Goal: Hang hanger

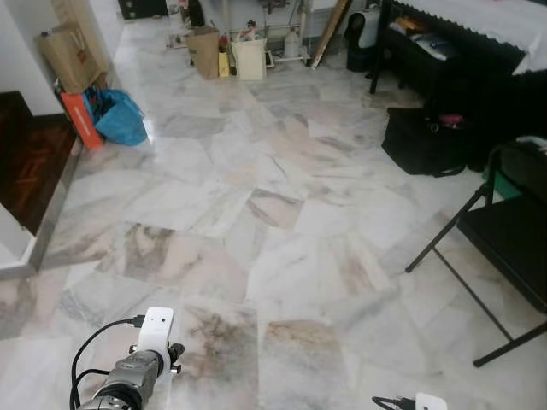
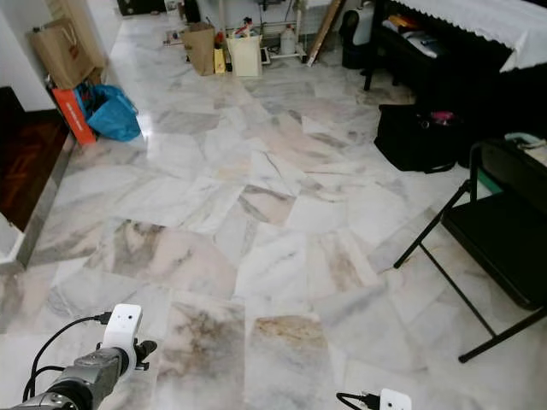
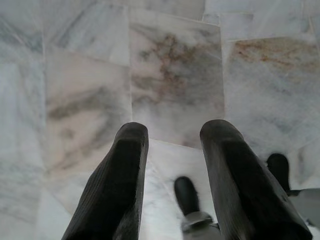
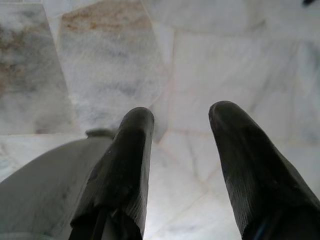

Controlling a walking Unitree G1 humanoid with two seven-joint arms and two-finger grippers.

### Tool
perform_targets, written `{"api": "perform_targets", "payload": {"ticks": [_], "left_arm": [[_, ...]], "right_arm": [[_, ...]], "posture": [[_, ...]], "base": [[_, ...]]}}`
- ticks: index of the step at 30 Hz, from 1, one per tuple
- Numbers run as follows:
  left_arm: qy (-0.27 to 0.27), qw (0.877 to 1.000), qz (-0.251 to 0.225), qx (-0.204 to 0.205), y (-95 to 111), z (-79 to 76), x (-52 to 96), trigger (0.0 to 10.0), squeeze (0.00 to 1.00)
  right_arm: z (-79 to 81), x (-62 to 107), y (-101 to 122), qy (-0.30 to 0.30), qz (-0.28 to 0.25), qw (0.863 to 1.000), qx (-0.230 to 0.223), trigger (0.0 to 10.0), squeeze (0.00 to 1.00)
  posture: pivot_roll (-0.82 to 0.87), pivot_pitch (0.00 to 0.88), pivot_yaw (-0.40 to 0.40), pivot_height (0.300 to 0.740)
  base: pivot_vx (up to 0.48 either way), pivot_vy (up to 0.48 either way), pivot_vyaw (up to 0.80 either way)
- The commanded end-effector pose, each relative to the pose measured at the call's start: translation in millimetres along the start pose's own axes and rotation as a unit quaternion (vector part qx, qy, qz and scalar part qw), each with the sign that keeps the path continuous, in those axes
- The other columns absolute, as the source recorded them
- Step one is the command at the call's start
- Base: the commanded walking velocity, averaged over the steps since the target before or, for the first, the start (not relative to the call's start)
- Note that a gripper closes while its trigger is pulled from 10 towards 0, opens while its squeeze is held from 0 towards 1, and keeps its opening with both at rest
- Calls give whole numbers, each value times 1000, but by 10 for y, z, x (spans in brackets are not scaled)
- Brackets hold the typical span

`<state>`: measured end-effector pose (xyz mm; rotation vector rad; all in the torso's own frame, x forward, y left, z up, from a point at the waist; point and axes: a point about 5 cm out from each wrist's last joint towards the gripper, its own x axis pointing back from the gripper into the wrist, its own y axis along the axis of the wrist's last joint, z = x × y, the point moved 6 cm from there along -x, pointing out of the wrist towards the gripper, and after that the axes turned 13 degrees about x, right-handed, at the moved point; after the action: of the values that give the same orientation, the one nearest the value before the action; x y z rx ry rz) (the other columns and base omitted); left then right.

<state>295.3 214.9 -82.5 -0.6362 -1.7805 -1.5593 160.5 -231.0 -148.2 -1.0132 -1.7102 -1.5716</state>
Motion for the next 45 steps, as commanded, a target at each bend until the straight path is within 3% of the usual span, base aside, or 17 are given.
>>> {"api": "perform_targets", "payload": {"ticks": [1, 10, 15, 17, 21, 24, 28, 36, 37, 38, 39, 45], "left_arm": [[8, 1000, 1, 8, 12, 23, -1, 10000, 0], [29, 999, -5, 24, 65, 33, -6, 10000, 0], [35, 999, -17, 34, 97, 81, 1, 10000, 0], [35, 999, -15, 35, 91, 91, 2, 10000, 0], [47, 998, 20, 36, 1, 147, 7, 10000, 0], [47, 999, 24, 13, 5, 160, 9, 10000, 0], [54, 998, -21, 12, 90, 183, 15, 10000, 0], [51, 991, -123, 25, 307, 161, 68, 10000, 0], [52, 989, -133, 30, 324, 162, 76, 10000, 0], [53, 988, -142, 34, 341, 163, 85, 10000, 0], [56, 985, -158, 41, 367, 170, 102, 10000, 0], [49, 978, -196, 50, 431, 153, 145, 10000, 0]], "right_arm": [[20, -3, 16, 5, -3, 1000, 7, 10000, 0], [33, -17, 113, 11, -19, 1000, 16, 10000, 0], [64, -14, 137, 11, -31, 999, -13, 10000, 0], [68, -13, 136, 10, -32, 999, -15, 10000, 0], [82, -9, 174, 12, -44, 999, 29, 10000, 0], [73, -1, 212, 8, -61, 998, 15, 10000, 0], [51, 21, 299, 0, -93, 995, 34, 10000, 0], [-58, 59, 344, -39, -121, 992, 7, 10000, 0], [-113, 75, 554, -50, -163, 985, 8, 10000, 0], [-202, 136, 973, -65, -241, 968, 13, 10000, 0], [-294, 307, 1488, -80, -345, 935, 20, 10000, 0], [-351, 617, 1745, -97, -430, 897, 26, 10000, 0]], "posture": [[-101, 0, -48, 740], [-55, 0, -41, 740], [-77, 0, -1, 740], [-82, 0, 8, 740], [-84, 0, 17, 740], [-85, 0, 18, 740], [-115, 0, 22, 740], [-116, 0, 17, 740], [-116, 0, 17, 740], [-117, 0, 17, 740], [-124, 0, 18, 740], [-125, 0, 17, 740]], "base": [[0, 0, 0], [0, 0, 0], [0, 0, 0], [0, 0, 0], [0, 0, 0], [0, 0, 0], [0, 0, 0], [0, 0, 0], [0, 0, 0], [0, 0, 0], [0, 0, 0], [0, 0, 0]]}}
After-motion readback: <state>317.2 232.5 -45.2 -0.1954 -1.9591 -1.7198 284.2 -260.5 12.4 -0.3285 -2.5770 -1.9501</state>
